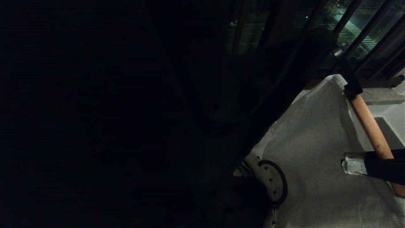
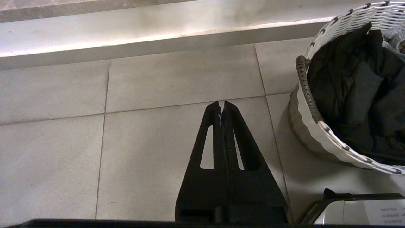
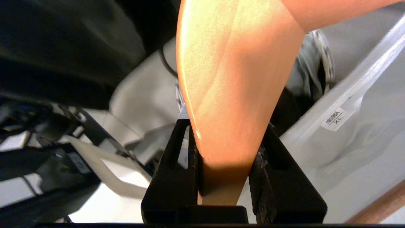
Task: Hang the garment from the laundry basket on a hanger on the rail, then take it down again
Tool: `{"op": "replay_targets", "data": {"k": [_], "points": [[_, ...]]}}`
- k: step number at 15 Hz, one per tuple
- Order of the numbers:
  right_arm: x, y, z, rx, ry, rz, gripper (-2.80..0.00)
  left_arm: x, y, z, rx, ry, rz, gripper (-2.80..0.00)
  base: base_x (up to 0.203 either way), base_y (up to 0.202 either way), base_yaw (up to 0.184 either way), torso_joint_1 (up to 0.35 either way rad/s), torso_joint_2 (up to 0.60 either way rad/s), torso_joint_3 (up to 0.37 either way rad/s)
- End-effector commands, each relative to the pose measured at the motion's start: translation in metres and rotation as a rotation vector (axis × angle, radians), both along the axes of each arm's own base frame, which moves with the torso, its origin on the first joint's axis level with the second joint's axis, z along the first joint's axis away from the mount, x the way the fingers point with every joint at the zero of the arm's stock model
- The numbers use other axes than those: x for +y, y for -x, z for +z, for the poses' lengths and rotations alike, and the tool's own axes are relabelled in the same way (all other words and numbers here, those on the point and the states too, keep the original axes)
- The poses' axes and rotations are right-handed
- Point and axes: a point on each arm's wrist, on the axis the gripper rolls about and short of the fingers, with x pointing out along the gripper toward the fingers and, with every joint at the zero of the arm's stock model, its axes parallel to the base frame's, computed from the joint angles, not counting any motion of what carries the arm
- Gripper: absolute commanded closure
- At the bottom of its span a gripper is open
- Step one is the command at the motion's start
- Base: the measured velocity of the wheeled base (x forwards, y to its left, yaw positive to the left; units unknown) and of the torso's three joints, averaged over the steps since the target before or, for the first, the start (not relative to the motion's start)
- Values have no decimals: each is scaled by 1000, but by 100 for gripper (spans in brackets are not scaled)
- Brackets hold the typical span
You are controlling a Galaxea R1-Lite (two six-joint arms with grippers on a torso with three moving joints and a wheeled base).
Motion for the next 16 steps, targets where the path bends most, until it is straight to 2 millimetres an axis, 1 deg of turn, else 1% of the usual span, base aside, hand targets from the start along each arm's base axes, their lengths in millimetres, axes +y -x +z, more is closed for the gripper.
{"op": "replay_targets", "data": {"k": [1,3,4,11,16], "points": [[2,-5,-10,33,27,-2,0,0,0,-1,2,0,0,0,0,0,0,0,0,0],[4,-8,-17,63,45,2,0,0,0,-1,2,0,0,0,0,0,0,0,0,0],[6,-10,-25,87,61,5,0,0,0,-1,2,0,0,0,0,0,0,0,0,0],[23,-35,-92,310,248,71,0,0,0,-1,2,0,0,0,0,0,0,0,0,0],[33,-51,-127,396,312,83,0,0,0,-1,2,0,0,0,0,0,0,0,0,0]]}}
